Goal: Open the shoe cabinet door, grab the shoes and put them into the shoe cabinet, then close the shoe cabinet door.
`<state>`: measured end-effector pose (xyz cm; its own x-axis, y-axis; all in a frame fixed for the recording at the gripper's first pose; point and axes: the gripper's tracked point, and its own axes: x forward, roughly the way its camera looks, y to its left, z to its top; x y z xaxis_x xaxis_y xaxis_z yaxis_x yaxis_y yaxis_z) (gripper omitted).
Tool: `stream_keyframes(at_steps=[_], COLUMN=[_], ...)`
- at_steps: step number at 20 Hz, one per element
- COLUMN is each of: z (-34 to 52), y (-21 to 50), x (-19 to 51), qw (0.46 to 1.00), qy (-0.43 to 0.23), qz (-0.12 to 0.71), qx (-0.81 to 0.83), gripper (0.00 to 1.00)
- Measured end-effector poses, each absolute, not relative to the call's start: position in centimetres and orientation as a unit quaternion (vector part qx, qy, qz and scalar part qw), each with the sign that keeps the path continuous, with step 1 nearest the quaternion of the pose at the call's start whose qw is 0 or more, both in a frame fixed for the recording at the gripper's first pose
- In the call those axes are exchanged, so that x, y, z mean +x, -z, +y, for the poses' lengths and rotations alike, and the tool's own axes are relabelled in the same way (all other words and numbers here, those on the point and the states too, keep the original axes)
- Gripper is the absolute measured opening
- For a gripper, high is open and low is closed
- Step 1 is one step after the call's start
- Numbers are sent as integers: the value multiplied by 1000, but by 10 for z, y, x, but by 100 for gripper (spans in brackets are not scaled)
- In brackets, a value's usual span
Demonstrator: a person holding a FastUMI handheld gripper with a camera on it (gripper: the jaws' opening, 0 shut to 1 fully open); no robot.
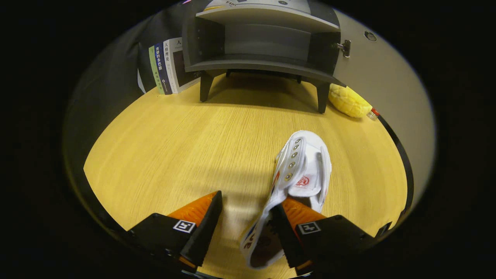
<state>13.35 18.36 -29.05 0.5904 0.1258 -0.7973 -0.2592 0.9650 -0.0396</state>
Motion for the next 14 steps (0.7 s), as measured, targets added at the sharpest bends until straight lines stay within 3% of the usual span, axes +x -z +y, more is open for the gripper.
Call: stream_keyframes(at_steps=[2,4,6,8,14], z=[170,166,167,164,165], y=[293,291,293,293,277], x=[139,140,142,143,146], qw=[890,890,889,890,902], qy=[-90,-84,-91,-93,-103], qz=[439,443,442,442,416], qx=[-83,-74,-72,-65,-54], gripper=[61,22,8,3,2])
